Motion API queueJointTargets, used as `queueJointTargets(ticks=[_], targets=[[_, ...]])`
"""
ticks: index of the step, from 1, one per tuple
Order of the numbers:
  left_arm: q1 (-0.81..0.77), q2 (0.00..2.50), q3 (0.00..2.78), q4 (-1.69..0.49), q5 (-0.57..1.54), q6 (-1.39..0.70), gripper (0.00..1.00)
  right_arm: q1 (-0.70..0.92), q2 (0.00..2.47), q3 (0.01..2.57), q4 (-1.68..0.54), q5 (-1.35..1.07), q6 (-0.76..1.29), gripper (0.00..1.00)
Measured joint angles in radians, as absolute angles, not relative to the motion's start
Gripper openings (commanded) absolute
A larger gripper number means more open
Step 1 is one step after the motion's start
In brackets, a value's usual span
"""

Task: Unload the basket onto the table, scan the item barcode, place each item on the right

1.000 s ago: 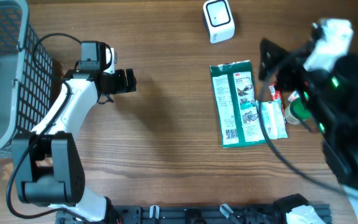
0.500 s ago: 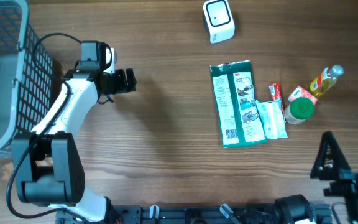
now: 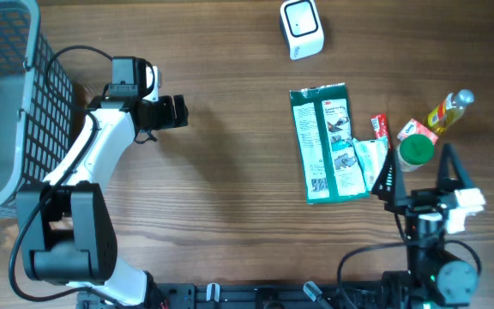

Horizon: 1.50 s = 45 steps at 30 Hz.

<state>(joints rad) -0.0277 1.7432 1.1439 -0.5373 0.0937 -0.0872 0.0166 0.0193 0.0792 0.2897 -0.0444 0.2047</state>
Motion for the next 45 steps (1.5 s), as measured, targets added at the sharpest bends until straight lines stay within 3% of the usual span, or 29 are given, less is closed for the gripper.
queueJointTargets(ticks=[3, 10, 17, 41, 45], targets=[[-0.028, 1.743, 1.144, -0.538, 0.094, -0.087, 1.0, 0.017, 0.019, 0.021, 0.281, -0.041, 0.204, 1.0], [-0.028, 1.743, 1.144, -0.537, 0.094, -0.087, 1.0, 0.017, 0.015, 0.006, -0.001, -0.04, 0.184, 1.0], [-0.028, 1.743, 1.144, -0.538, 0.094, -0.087, 1.0, 0.017, 0.014, 0.006, 0.0, -0.072, 0.054, 1.0], [-0.028, 1.736, 1.144, -0.538, 0.094, -0.087, 1.0, 0.017, 0.014, 0.006, 0.0, -0.072, 0.047, 1.0], [-0.028, 1.478, 1.143, -0.538, 0.094, -0.087, 1.0, 0.017, 0.014, 0.006, 0.0, -0.072, 0.047, 1.0]])
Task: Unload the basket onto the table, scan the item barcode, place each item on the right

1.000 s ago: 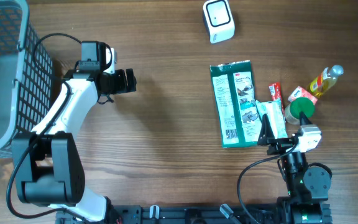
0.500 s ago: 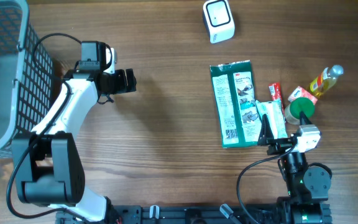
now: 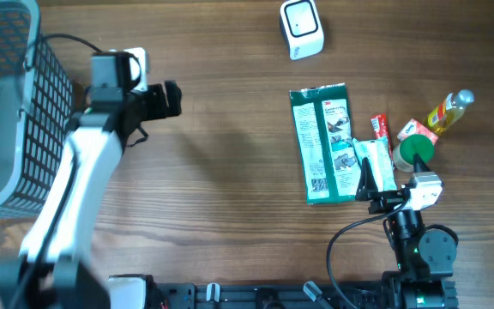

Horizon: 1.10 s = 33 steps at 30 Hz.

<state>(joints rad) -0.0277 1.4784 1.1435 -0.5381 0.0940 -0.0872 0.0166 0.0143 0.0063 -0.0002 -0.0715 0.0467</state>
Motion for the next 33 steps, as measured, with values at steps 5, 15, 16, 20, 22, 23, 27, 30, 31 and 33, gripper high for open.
queueJointTargets(ticks=[5, 15, 16, 20, 22, 23, 27, 30, 31, 33], targets=[[-0.028, 1.076, 1.145, -0.537, 0.093, -0.087, 1.0, 0.017, 0.014, 0.006, 0.0, -0.072, 0.046, 1.0], [-0.028, 0.58, 1.141, -0.542, 0.094, -0.087, 1.0, 0.017, 0.014, 0.006, 0.0, -0.072, 0.047, 1.0], [-0.028, 0.544, 1.122, -0.542, 0.094, -0.087, 1.0, 0.017, 0.014, 0.006, 0.0, -0.072, 0.047, 1.0], [-0.028, 0.395, 0.976, -0.626, 0.094, -0.087, 1.0, 0.017, 0.013, 0.006, 0.0, -0.072, 0.047, 1.0], [-0.025, 0.32, 0.883, -0.657, 0.094, -0.087, 1.0, 0.017, 0.013, 0.006, -0.001, -0.072, 0.046, 1.0], [-0.019, 0.275, 0.83, -0.657, 0.094, -0.087, 1.0, 0.017, 0.013, 0.006, 0.0, -0.072, 0.046, 1.0], [0.004, 0.115, 0.686, -0.465, 0.098, -0.088, 1.0, 0.017, 0.013, 0.006, 0.0, -0.072, 0.047, 1.0], [0.02, 0.04, 0.548, -0.034, 0.11, -0.088, 1.0, 0.017, 0.013, 0.006, 0.0, -0.072, 0.046, 1.0], [0.02, 0.028, 0.501, 0.091, 0.121, -0.087, 1.0, 0.017, 0.013, 0.006, 0.001, -0.072, 0.046, 1.0], [0.02, 0.014, 0.393, 0.329, 0.128, -0.087, 1.0, 0.017, 0.013, 0.006, 0.0, -0.072, 0.046, 1.0]])
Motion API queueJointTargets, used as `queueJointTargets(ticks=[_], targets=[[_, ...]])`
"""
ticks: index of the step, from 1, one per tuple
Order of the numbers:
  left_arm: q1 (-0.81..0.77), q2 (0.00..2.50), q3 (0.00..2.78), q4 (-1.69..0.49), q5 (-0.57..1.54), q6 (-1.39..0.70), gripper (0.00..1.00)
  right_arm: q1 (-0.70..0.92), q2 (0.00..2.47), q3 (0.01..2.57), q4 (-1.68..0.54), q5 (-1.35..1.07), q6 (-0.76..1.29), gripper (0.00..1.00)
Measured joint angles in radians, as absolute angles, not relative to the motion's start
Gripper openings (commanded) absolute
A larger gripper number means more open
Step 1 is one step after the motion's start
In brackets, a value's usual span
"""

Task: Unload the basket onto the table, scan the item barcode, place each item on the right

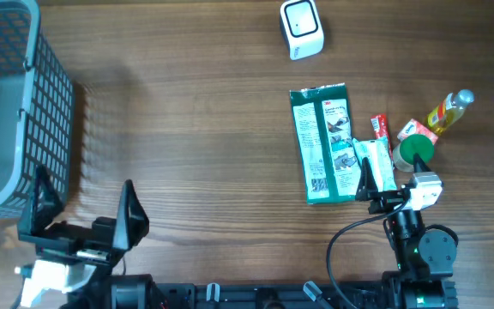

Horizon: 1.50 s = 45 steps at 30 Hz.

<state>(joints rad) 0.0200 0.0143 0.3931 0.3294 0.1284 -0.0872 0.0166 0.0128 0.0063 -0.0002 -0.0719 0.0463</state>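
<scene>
The white barcode scanner [301,28] lies at the table's far edge. A flat green package [327,142] lies right of centre, with a white tube [372,159] along its right side. My right gripper [378,182] is low over the tube's near end, one dark finger [365,178] showing at the tube's left. Whether it grips the tube is hidden. My left gripper [86,204] stands open at the near left edge, holding nothing.
A grey mesh basket [54,103] fills the far left. Right of the white tube lie a red tube [378,126], a green-capped container [416,151] and a yellow bottle [450,110].
My left arm has moved from the far left, next to the basket, to the near left edge, fingers spread. The right gripper and all items are where they were.
At first my left gripper stood beside the basket and my right gripper was open near the green-capped container. Then the right gripper stood lower at the white tube's near end. Now the left arm is back at the near edge.
</scene>
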Motion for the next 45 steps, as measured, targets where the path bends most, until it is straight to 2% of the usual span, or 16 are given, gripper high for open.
queueJointTargets(ticks=[5, 12, 14, 24, 33, 45], targets=[[0.02, 0.014, 0.231, 0.596, 0.139, -0.087, 1.0, 0.017, 0.013, 0.006, 0.0, -0.072, 0.046, 1.0], [0.02, 0.014, 0.065, 0.61, 0.14, -0.087, 1.0, 0.017, 0.013, 0.006, 0.0, -0.072, 0.046, 1.0], [0.02, 0.014, 0.031, 0.544, 0.139, -0.088, 1.0, 0.017, 0.013, 0.006, 0.0, -0.072, 0.046, 1.0], [0.02, 0.013, 0.008, -0.067, 0.06, -0.087, 1.0, 0.017, 0.013, 0.006, -0.001, -0.072, 0.046, 1.0], [0.059, 0.013, 0.009, -0.068, 0.045, -0.087, 1.0, 0.017, 0.013, 0.006, 0.0, -0.072, 0.046, 1.0], [0.031, 0.013, 0.009, -0.068, 0.042, -0.087, 1.0, 0.017, 0.013, 0.006, 0.0, -0.072, 0.046, 1.0]])
